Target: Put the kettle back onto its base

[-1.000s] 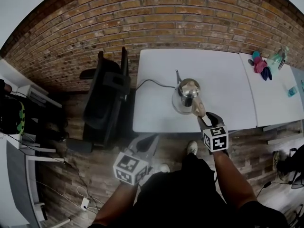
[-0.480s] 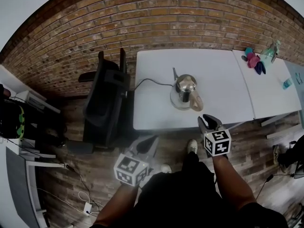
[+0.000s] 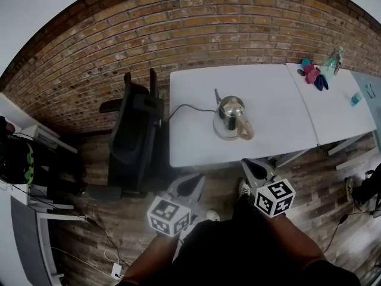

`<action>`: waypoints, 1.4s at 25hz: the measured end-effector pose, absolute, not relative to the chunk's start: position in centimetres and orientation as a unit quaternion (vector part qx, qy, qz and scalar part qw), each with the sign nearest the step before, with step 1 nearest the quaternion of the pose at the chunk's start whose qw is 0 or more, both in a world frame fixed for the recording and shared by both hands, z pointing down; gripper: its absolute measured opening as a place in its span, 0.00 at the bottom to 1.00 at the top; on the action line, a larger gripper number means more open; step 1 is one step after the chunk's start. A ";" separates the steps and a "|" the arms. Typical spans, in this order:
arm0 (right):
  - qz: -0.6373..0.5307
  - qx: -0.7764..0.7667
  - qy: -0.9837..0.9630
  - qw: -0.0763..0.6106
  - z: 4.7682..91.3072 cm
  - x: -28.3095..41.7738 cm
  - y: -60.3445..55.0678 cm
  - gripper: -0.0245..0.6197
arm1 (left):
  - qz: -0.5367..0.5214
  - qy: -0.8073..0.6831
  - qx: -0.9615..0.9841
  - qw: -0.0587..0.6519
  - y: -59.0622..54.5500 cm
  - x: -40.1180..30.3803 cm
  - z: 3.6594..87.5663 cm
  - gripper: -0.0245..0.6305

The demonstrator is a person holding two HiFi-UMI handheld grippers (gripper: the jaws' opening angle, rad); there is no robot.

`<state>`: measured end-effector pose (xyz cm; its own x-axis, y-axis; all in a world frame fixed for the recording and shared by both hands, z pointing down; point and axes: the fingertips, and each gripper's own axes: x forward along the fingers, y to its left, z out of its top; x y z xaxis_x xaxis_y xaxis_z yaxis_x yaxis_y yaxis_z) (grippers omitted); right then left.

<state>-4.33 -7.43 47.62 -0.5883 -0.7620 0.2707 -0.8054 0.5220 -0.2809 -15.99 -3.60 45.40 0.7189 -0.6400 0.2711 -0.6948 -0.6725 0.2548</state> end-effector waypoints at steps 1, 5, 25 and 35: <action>0.185 0.447 -0.874 0.052 46.9 -4.7 -6.7 0.08 | 0.073 -0.362 0.912 0.180 -3.6 -15.8 45.4 0.04; 0.172 0.441 -0.880 0.046 45.2 -5.1 -4.2 0.08 | 0.061 -0.353 0.914 0.192 -3.6 -15.0 45.2 0.04; 0.151 0.429 -0.888 0.068 43.2 -0.1 -3.6 0.08 | 0.060 -0.364 0.915 0.164 -3.4 -9.9 43.0 0.04; 0.136 0.390 -0.907 0.088 43.0 3.9 -1.9 0.08 | 0.061 -0.387 0.907 0.156 -2.1 -4.6 42.6 0.04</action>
